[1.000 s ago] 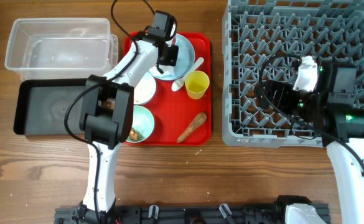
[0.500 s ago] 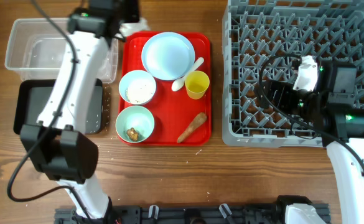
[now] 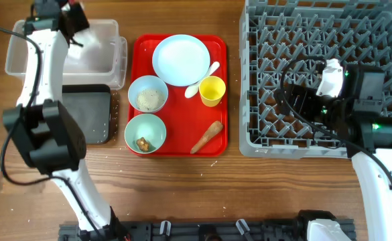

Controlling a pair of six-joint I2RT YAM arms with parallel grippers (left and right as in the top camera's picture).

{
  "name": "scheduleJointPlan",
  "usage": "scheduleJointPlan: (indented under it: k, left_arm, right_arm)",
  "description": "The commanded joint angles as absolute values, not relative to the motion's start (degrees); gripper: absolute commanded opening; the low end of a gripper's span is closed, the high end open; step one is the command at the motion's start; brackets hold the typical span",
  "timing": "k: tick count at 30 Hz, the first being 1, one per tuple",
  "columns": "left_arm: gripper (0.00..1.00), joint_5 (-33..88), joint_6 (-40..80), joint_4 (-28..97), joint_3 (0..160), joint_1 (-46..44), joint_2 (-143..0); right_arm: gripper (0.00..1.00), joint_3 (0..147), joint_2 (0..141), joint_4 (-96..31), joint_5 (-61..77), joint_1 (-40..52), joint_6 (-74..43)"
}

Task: Sort waste into correct bins and load items into the dishwasher rack
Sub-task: 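Carry the wrapper to the clear plastic bin and release it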

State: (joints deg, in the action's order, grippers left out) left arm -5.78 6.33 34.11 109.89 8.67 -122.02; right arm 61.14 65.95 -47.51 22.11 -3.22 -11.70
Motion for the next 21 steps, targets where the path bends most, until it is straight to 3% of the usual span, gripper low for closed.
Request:
scheduleJointPlan:
  k: [1,3,12,21]
  left_arm:
    - [0.84,-6.07,6.48,36.38,109.51,8.36,-124.53]
    - [1.0,-5.85,6.48,36.14,109.51,8.38,-124.03]
    - [1.0,-3.62,6.46,40.56,109.54,7.88,-113.23]
    - [1.0,19.27,8.27,66.85,109.51,4.75,-104.53]
  right_arm:
    - [0.99,62.41,66.06,-47.2,23.22,-3.44,-12.23]
    - [1.0,62.41,66.06,-47.2,23.22,-3.44,-12.23]
    - [1.0,62.41,66.06,-46.98,23.18,-3.44,-12.19]
    - [1.0,62.41,66.06,-46.72,22.96,-3.44,-12.01]
